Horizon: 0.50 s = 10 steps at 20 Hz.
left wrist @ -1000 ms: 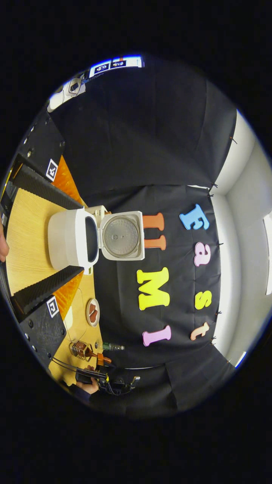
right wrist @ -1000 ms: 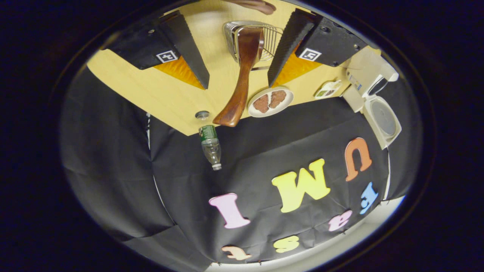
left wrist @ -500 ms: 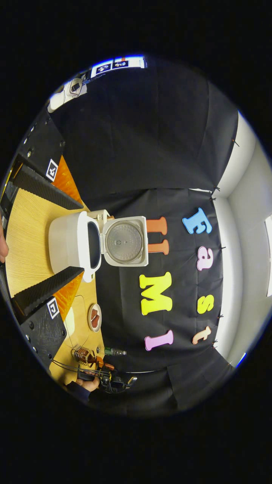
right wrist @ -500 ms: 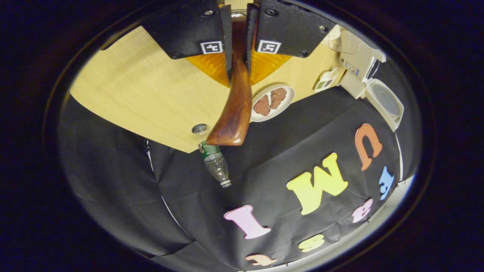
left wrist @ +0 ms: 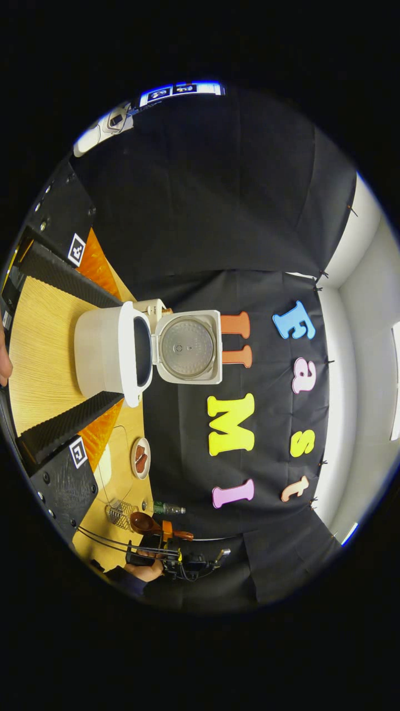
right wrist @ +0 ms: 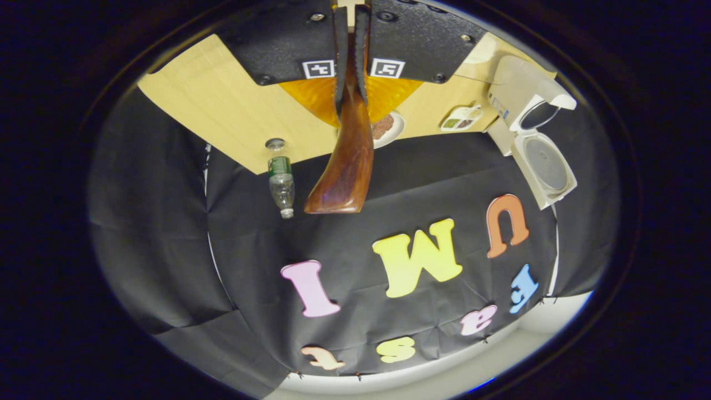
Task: Close the left gripper, press the button to open the rice cooker; take a wooden spoon from the chopstick holder with the right hand, scoop a spoonful of rice and pour it into the rice cooker, then put the wooden spoon back into the chopstick holder.
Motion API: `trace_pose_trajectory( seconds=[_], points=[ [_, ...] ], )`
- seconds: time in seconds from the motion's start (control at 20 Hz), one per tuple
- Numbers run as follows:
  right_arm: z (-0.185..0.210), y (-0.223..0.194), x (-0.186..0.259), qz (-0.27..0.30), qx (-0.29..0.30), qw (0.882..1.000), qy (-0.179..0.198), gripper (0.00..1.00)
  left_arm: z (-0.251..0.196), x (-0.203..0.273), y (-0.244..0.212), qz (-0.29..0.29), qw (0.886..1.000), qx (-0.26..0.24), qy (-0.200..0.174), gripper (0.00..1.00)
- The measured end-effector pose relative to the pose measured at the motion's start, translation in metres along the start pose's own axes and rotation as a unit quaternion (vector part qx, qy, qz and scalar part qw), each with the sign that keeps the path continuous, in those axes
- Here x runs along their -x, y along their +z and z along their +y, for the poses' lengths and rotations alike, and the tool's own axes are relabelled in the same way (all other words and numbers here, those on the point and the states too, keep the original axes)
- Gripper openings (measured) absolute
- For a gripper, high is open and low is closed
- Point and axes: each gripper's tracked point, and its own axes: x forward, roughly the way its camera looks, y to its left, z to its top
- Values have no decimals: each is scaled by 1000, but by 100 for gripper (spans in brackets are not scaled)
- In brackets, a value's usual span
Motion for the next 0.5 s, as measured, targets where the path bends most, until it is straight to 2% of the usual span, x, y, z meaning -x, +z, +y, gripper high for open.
trace_pose_trajectory(
  seconds=[0.15,0.35,0.45,0.5],
  points=[
    [37,2,16,1,2,1000,18,10,3,1,0,-3,1000,-1,1,96],
    [90,-5,31,4,33,998,44,10,6,4,-5,4,1000,9,-7,95],
    [111,-8,34,-2,41,998,48,12,12,5,-5,3,1000,11,-3,96],
    [120,-11,34,-7,46,998,46,10,14,5,-5,3,1000,11,-1,96]
  ],
)
